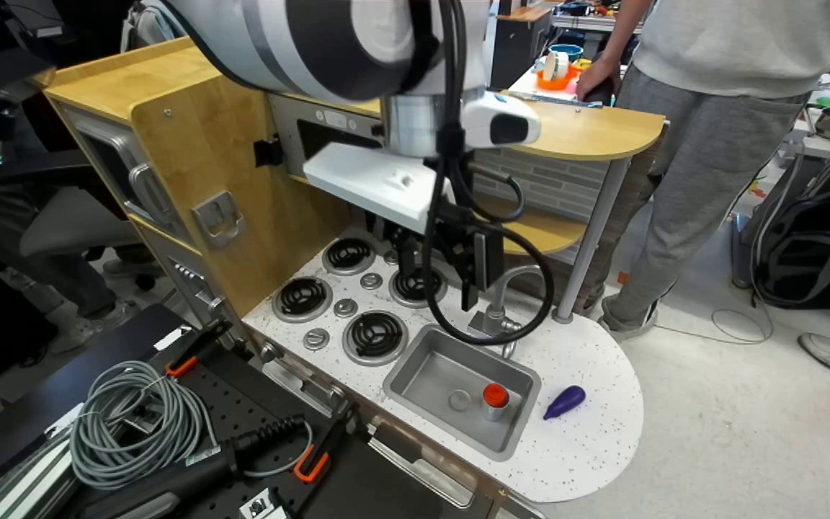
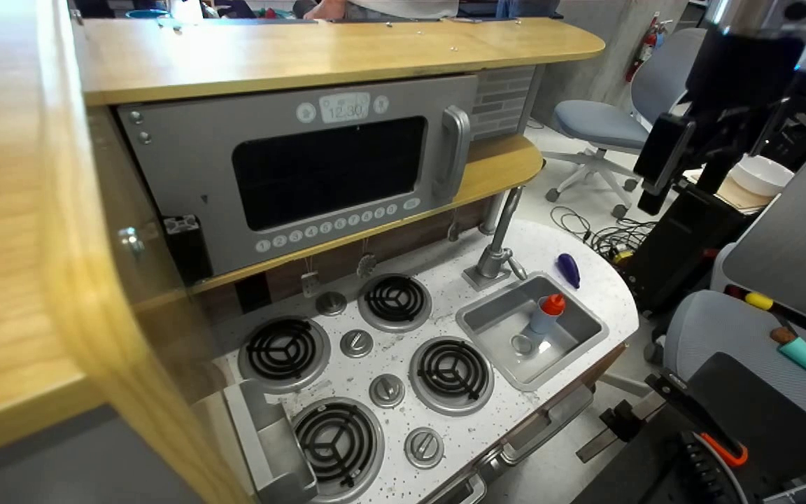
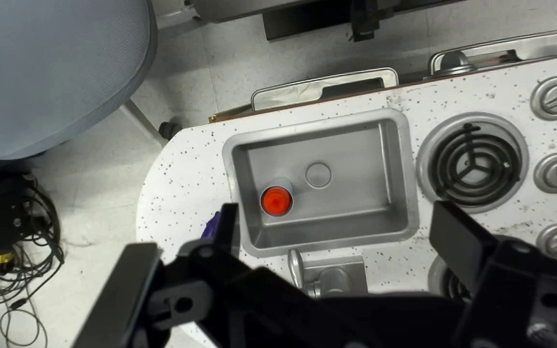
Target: Pick up the sauce bottle from the light blue cup and put it in the sink.
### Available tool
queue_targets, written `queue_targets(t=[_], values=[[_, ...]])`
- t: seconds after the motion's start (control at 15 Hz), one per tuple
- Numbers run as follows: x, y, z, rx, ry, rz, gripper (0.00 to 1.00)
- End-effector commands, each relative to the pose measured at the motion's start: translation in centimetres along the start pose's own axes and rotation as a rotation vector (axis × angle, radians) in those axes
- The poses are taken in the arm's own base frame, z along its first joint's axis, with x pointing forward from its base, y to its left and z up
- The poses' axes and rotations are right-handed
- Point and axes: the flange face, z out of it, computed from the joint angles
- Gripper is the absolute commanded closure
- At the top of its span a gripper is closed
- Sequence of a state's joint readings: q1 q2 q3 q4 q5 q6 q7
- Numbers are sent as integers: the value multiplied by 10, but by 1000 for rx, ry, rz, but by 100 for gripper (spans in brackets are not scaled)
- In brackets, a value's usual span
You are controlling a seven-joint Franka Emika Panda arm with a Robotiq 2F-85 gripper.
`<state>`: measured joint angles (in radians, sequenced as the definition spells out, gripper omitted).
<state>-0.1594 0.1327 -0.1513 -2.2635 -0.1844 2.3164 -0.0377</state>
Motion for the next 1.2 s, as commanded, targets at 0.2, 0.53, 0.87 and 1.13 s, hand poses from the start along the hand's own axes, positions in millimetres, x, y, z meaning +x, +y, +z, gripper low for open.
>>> queue_targets(t=[0.2,0.53,0.87,1.13], values=[[63,17,98,-8,-5,-14,0],[87,28,161,-7,-8,-4,0],[106,32,207,-28,-36,-1,0],[118,31,231,-29,-46,-15,0]])
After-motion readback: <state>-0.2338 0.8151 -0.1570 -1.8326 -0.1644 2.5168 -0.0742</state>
